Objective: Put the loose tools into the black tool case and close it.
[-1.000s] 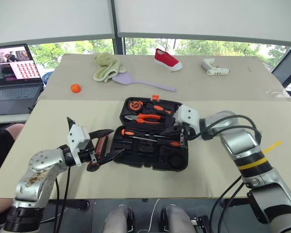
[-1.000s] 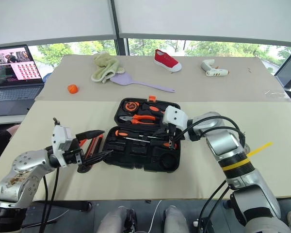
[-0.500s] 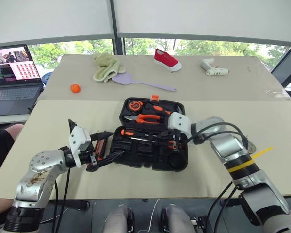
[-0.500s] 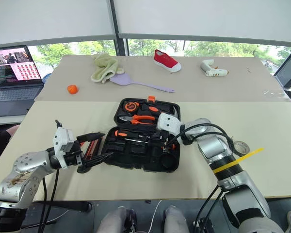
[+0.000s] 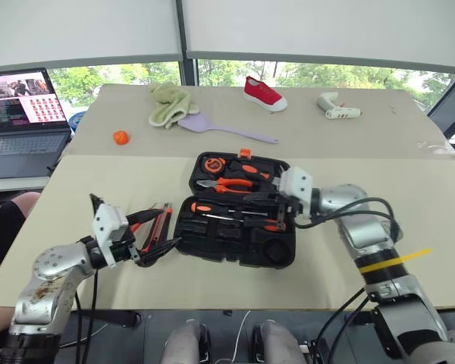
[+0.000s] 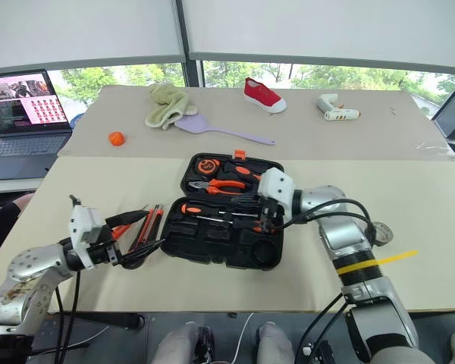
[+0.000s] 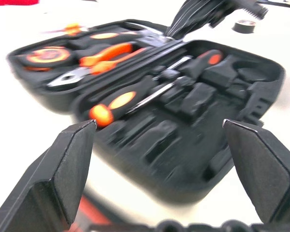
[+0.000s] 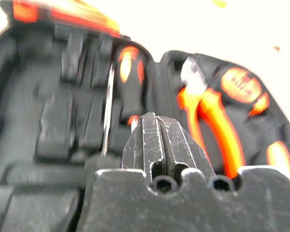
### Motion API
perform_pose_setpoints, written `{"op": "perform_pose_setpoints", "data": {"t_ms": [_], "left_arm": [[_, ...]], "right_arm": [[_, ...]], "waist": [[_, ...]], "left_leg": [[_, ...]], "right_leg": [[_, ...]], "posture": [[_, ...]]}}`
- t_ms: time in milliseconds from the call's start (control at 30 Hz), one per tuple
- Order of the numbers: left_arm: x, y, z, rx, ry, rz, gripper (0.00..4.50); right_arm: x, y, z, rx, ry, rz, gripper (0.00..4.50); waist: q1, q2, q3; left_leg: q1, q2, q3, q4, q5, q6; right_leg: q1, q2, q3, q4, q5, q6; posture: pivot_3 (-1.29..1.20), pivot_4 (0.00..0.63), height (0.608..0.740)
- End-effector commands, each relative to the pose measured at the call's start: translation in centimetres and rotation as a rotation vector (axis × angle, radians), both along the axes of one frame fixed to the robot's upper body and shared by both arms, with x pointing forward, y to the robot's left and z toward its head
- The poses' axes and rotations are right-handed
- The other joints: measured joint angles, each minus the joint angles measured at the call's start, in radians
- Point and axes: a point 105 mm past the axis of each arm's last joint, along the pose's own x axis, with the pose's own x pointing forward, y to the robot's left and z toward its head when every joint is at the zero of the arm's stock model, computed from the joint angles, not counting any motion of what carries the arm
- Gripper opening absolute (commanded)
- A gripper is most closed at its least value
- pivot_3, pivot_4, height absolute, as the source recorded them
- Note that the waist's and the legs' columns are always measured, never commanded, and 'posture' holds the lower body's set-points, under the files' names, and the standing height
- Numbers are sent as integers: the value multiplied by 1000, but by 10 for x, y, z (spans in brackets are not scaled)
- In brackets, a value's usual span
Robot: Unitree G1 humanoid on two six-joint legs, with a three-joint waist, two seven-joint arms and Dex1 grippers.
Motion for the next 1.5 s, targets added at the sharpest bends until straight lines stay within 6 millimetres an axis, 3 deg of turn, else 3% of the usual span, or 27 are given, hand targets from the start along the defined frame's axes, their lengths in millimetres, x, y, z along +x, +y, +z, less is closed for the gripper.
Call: {"op": "perform_pose_setpoints", "data": {"t_ms": [33, 333, 667, 833, 900, 967, 1033, 1133, 1233, 1300, 1400, 1500], "left_arm": [[-4, 7, 7, -4, -52, -8, 4500], [2, -9, 6, 4, -44, -78, 4500], [1, -7, 1, 19, -18, -59, 4500], [0, 1, 3, 11, -24, -5, 4500], [-6, 20, 10, -33, -17, 68, 4500], [-15, 43, 16, -70, -3, 155, 4500], [-25, 66, 20, -72, 3, 249, 4500], [-41, 95, 16, -44, 54, 383, 4500], [-71, 138, 7, -5, 146, 563, 4500], [-85, 155, 2, 13, 202, 638, 4500], [-96, 168, -7, 8, 275, 688, 4500], [-92, 163, -8, -13, 307, 662, 4500]], "right_arm": [[-10, -3, 8, 48, 7, 24, 51], [0, 13, -38, -76, 105, -5, 51], [-1, 16, -59, -215, 106, 29, 51], [3, 20, -39, -169, 31, 25, 51], [5, 7, -8, -25, -17, 1, 51], [-4, -10, 13, 92, -13, 4, 648], [-13, -30, 18, 122, 0, -19, 1121], [-25, -56, 19, 144, 9, -81, 2184], [-53, -85, 10, 166, -6, -70, 3253], [-69, -101, 1, 194, -21, -79, 3923], [-82, -123, -16, 203, 40, -165, 3923], [-95, -123, -19, 227, 80, -133, 4485]], "waist": [[-1, 0, 0], [-4, 0, 0], [-10, -1, 0], [-11, -1, -1], [-12, -1, 0], [-10, -1, 0], [-6, -1, 0], [0, -1, 0], [0, -4, 0], [0, -4, 0], [1, -4, 0], [3, -5, 0]], "left_leg": [[0, 0, 0, 0, 0, 0], [1, 0, 0, 0, 0, -1], [4, 1, 0, 0, 1, -1], [5, 1, 0, 0, 1, -2], [5, 1, 0, 0, 1, -2], [5, 1, 0, -1, 1, -2], [4, 1, 0, -3, 1, -2], [4, 0, 0, -4, 0, -1], [4, 0, -1, -5, -1, -2], [5, 0, -1, -6, -3, -1], [5, 0, 0, -6, -4, 1], [10, 0, -1, -6, -10, 0]], "right_leg": [[0, 0, 0, 0, 0, 0], [-1, 0, 0, 3, 0, -1], [1, 1, 1, 4, 0, -1], [1, 1, 2, 4, -1, -2], [1, 1, 2, 4, -1, -2], [0, 0, 2, 4, -1, -2], [0, 0, 2, 3, -1, -2], [1, -2, 1, 0, -1, -2], [1, -3, 0, -1, -1, -2], [2, -3, 0, -1, -2, -3], [1, -4, 0, -1, -3, -2], [0, -8, -1, -1, -3, -3]], "posture": [[0, 150, 740], [0, 150, 740], [0, 150, 740], [0, 150, 740], [0, 150, 740], [0, 150, 740], [0, 150, 740], [0, 150, 740], [0, 150, 740], [0, 150, 740], [0, 150, 740], [0, 150, 740]]}}
